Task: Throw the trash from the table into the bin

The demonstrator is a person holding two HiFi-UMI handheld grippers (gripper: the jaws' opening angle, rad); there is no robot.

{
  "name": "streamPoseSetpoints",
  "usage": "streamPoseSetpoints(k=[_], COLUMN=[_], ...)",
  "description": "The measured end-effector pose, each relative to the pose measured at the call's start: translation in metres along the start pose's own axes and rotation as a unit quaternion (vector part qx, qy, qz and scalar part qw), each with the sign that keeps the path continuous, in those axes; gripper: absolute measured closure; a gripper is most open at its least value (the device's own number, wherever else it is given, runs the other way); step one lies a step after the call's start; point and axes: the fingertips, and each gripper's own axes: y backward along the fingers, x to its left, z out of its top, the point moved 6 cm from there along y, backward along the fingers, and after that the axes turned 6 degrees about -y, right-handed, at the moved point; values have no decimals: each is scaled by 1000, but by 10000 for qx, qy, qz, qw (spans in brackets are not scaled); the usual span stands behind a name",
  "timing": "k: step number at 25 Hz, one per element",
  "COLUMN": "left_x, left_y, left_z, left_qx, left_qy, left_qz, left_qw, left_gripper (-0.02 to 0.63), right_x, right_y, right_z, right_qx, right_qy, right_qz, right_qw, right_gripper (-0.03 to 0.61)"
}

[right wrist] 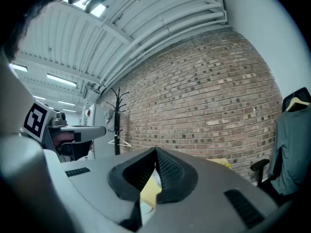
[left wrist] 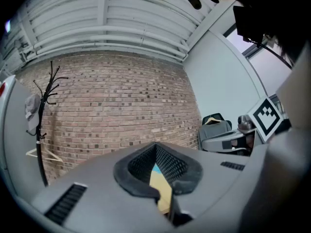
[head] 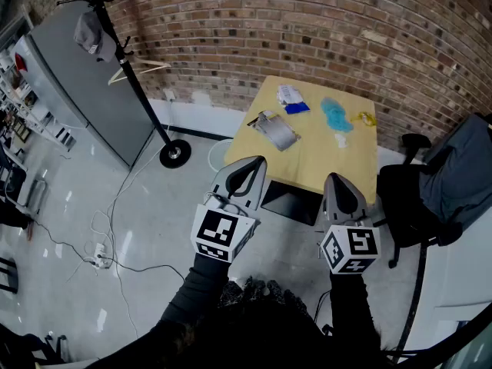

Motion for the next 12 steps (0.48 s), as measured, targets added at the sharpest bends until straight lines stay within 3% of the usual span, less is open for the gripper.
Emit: streamPoseSetpoints(k=[5, 12], left_x=[1, 33], left_y=[8, 27], left_z=[0, -8], left_qx=[65, 78], left_qy=[-114, -109], left_qz=[91, 494], left_qw=[9999, 9987], left_gripper=[607, 607], right_x=[0, 35], right_y=[-6, -28], right_z=[-5, -9], right_qx=[28, 70], right_qy=[-68, 175], right_qz=[45, 421], right_qw=[10000, 9989], right_gripper=[580, 580])
